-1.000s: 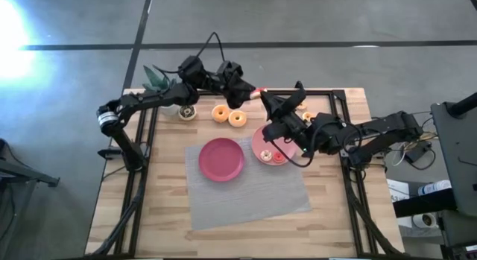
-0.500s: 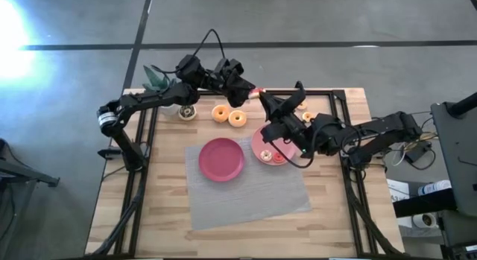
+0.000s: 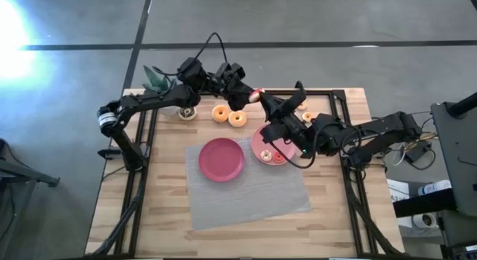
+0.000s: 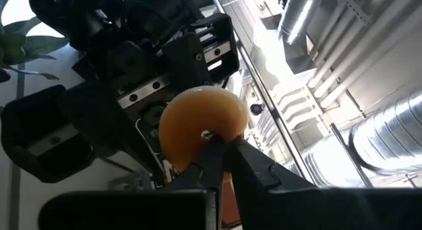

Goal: Pick & Place donuts
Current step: Put the small orange donut on the light pink plate

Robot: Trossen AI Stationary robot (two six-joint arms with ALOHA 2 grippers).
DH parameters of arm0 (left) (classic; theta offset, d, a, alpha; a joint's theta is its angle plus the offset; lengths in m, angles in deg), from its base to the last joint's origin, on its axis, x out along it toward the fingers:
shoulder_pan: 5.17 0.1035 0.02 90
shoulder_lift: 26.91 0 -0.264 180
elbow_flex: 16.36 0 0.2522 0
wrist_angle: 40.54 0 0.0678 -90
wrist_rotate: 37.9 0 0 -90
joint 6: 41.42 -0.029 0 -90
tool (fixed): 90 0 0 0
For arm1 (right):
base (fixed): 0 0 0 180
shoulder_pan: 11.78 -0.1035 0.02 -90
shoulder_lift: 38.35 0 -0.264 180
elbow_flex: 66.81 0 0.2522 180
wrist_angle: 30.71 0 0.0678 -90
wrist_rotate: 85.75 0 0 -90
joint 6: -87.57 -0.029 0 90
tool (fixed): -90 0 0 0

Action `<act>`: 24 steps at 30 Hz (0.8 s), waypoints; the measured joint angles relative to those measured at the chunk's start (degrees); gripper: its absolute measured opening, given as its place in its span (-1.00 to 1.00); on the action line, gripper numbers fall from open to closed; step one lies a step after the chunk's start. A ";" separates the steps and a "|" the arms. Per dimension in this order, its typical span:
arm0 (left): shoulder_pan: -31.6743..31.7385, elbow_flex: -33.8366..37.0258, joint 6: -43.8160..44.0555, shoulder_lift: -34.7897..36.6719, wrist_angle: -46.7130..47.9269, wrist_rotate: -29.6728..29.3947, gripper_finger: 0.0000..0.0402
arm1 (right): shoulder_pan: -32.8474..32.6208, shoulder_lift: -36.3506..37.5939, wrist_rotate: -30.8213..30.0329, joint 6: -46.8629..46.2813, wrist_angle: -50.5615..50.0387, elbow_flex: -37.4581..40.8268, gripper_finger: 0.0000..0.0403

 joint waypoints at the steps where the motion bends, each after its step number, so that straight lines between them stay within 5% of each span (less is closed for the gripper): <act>1: 0.00 -0.09 0.00 0.00 -0.04 0.00 -0.28 | 0.00 0.00 0.00 -0.18 0.00 0.00 -0.92; 14: -0.04 -0.33 -1.54 -0.02 -0.49 -0.33 -0.33 | 0.00 0.00 -1.29 -0.44 0.20 1.43 -0.92; 24: -0.02 -0.31 -6.23 -0.07 0.56 -0.22 -0.91 | -0.13 0.00 -3.71 -2.17 0.03 1.79 -0.92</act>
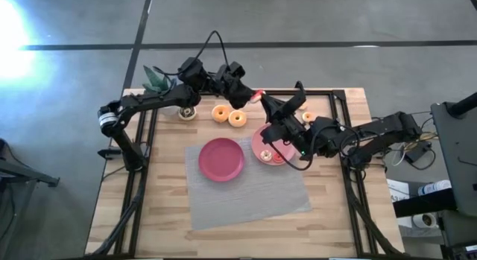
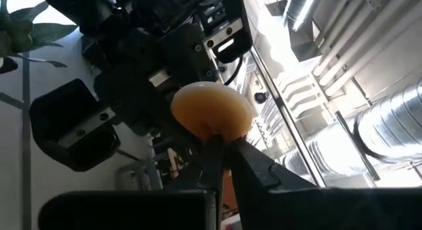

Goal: Pick & Place donuts
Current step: Put the small orange donut on the light pink plate

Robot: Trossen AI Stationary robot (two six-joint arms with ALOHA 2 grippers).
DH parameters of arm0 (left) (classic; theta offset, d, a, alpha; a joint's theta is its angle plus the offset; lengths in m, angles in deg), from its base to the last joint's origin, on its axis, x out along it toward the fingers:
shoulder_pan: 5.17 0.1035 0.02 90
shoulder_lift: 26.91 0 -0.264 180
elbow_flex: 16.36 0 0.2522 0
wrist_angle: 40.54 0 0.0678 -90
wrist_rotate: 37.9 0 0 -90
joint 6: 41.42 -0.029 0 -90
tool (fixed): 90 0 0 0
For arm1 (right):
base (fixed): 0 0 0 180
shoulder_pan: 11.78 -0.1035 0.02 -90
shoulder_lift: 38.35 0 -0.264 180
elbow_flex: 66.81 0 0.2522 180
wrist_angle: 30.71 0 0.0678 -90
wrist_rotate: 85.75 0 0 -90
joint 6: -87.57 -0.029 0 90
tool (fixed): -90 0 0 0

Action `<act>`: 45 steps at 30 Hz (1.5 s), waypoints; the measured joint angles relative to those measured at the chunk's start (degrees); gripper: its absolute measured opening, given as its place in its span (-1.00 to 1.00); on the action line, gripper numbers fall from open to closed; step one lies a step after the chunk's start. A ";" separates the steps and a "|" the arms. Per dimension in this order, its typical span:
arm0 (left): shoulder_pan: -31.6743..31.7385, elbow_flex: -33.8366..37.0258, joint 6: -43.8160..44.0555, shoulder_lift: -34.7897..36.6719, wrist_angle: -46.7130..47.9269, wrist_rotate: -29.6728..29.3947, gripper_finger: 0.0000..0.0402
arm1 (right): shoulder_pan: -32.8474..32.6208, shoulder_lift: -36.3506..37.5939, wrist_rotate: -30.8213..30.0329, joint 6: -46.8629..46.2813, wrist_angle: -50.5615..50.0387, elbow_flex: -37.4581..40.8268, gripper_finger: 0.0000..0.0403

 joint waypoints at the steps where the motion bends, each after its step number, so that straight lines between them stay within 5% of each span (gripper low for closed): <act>1: 0.00 0.02 -0.44 0.00 0.30 0.06 -0.95 | -0.02 0.00 -0.04 -1.11 -0.15 0.02 -0.92; 13: 0.84 0.09 -7.21 0.16 5.04 0.44 -0.98 | -2.77 0.44 -17.75 -19.37 -0.51 0.16 -0.52; 20: 1.55 0.09 -30.23 0.13 28.37 0.23 -0.98 | -3.59 2.29 -31.55 -39.33 -0.51 1.26 -0.33; 25: 0.47 0.09 -56.51 0.09 51.75 -10.29 -0.98 | -3.99 7.71 -31.62 -55.74 -0.36 4.72 -0.32; 29: -0.83 0.50 -69.18 -1.93 55.81 -15.19 -0.98 | -3.74 12.24 -31.69 -67.56 -0.36 8.23 -0.32; 37: -2.82 0.88 -74.66 -14.15 51.25 -20.55 -0.98 | -3.65 18.40 -29.36 -86.53 -0.32 15.26 -0.32; 45: -4.15 0.45 -74.88 -21.74 50.29 -20.10 -0.72 | -3.70 20.31 -28.95 -89.15 -0.35 18.46 -0.32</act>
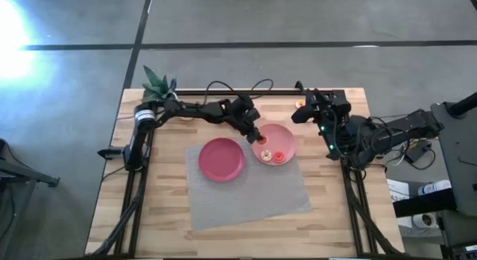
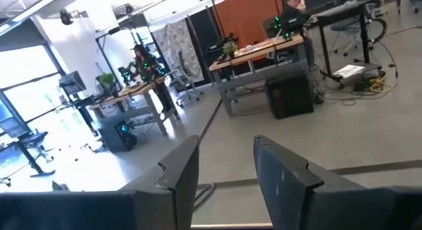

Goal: Pick & Place donuts
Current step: Put the small orange donut on the light pink plate, then put the small blue donut on the pink plate

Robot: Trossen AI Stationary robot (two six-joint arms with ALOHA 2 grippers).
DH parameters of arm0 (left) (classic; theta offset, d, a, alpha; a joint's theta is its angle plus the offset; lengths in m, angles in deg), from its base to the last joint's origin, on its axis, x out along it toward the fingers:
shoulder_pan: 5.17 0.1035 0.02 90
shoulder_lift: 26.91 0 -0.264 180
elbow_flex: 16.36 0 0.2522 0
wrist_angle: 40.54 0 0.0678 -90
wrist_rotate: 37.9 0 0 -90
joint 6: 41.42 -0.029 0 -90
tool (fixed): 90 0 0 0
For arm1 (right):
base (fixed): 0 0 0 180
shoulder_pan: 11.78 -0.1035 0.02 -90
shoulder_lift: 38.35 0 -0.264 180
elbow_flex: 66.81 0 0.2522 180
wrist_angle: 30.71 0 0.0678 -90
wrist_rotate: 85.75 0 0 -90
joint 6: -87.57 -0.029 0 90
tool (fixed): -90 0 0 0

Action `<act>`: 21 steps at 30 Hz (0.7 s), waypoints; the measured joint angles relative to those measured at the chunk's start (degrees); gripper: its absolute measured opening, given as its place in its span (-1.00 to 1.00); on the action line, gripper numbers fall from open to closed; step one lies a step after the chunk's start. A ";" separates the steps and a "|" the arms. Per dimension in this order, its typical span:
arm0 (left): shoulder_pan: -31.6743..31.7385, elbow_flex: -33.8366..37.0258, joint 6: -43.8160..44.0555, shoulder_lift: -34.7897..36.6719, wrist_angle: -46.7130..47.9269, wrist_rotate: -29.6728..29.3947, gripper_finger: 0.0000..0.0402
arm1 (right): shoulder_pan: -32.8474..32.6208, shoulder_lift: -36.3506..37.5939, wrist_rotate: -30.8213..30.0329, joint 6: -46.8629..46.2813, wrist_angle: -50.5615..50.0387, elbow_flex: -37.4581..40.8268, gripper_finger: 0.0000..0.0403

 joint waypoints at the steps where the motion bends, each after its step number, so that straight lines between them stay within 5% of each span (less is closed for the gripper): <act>1: 0.00 0.08 -0.01 -0.42 0.07 -0.55 -0.67 | -0.01 0.09 -0.01 0.01 0.01 0.08 -0.32; 8: -0.19 0.12 -1.43 -1.52 0.10 -3.55 -0.46 | 0.68 -1.36 0.62 3.30 -0.06 -0.33 -0.32; 21: -0.26 -0.33 -3.69 2.90 3.71 -6.74 -0.36 | 3.49 -0.96 1.16 1.50 0.00 -0.31 -0.32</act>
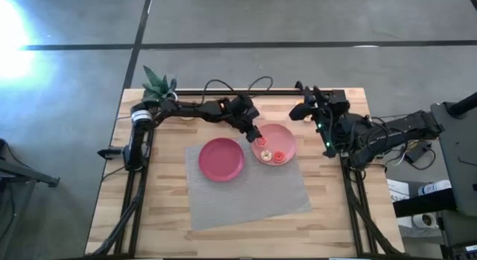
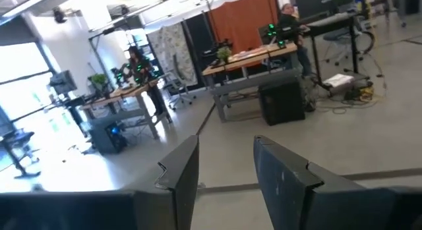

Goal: Pick & Place donuts
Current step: Put the small blue donut on the pink plate

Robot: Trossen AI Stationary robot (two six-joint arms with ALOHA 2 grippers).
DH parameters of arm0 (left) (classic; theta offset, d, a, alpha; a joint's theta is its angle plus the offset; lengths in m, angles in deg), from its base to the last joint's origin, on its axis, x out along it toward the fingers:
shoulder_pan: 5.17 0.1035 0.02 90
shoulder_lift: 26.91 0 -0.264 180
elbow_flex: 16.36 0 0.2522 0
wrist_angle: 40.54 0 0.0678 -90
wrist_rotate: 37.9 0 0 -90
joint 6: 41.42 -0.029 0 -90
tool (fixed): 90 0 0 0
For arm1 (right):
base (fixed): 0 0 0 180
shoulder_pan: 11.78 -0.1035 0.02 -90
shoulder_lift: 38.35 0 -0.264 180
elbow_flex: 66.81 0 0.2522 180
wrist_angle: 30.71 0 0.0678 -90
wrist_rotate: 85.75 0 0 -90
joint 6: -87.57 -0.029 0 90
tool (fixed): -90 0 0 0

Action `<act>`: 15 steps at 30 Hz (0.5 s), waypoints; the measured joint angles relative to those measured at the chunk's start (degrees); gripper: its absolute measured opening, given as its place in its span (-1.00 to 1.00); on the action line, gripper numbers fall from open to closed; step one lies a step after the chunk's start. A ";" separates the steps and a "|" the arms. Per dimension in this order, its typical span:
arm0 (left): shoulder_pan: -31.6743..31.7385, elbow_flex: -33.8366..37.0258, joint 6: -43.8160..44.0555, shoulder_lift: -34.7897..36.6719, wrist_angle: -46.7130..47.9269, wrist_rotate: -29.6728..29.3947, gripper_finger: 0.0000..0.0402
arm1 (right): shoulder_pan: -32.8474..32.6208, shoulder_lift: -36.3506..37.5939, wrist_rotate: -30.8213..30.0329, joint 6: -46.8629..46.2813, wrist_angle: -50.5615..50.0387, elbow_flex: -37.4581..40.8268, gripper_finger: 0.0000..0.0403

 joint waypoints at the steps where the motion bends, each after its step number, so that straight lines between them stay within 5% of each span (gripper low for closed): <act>1: 0.09 -0.02 -1.09 0.92 0.81 -1.51 -0.36 | 0.44 0.19 0.00 0.01 0.01 0.16 -0.32; 6: 0.21 -0.01 -8.15 8.79 5.93 -9.49 -0.36 | 3.41 1.25 2.11 -3.52 -0.16 1.57 -0.32; 8: 0.02 -0.01 -10.52 12.92 7.13 -12.60 -0.36 | 5.62 1.71 7.35 -7.55 -0.48 2.81 -0.32; 10: 0.00 0.00 -12.08 16.82 7.04 -14.35 -0.36 | 9.16 1.96 18.65 -16.24 -3.24 4.43 -0.32; 15: 0.00 0.45 -12.27 26.47 8.33 -14.58 -0.36 | 23.98 -0.71 59.74 -47.92 -10.75 7.20 -0.32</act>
